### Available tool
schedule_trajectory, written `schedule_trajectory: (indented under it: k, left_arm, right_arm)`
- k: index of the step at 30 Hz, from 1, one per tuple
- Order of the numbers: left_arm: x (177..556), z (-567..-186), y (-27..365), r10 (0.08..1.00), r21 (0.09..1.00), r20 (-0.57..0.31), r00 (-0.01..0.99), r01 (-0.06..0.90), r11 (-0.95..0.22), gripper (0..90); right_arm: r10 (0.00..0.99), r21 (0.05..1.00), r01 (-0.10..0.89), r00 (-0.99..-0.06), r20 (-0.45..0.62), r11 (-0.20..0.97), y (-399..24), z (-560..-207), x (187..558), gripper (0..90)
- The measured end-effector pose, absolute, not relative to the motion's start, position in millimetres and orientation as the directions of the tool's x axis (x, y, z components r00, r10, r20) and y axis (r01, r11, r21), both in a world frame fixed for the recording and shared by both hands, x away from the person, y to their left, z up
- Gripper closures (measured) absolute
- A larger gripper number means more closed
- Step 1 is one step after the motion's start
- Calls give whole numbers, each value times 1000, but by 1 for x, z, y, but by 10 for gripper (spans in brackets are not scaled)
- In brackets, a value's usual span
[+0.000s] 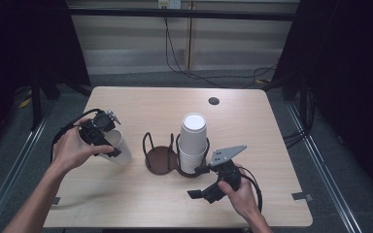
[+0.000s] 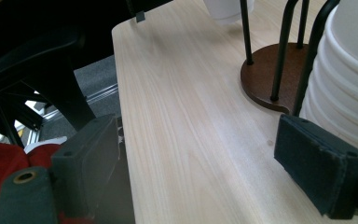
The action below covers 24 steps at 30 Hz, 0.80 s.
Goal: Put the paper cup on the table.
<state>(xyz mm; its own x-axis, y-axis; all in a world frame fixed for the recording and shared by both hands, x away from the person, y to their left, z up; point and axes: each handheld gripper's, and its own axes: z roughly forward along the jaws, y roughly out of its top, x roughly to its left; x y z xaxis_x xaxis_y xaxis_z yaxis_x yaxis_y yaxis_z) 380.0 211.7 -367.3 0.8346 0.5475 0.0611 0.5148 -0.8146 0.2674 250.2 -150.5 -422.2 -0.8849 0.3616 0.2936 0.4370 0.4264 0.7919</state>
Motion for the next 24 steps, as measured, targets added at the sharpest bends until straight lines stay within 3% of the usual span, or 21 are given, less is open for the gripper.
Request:
schedule_trajectory:
  k: [24]
  left_arm:
    - [409,-396,193,588,166,99,803,569,-805,97]
  right_arm:
    - [386,785,441,-879,280,435,-148,-423,250,146]
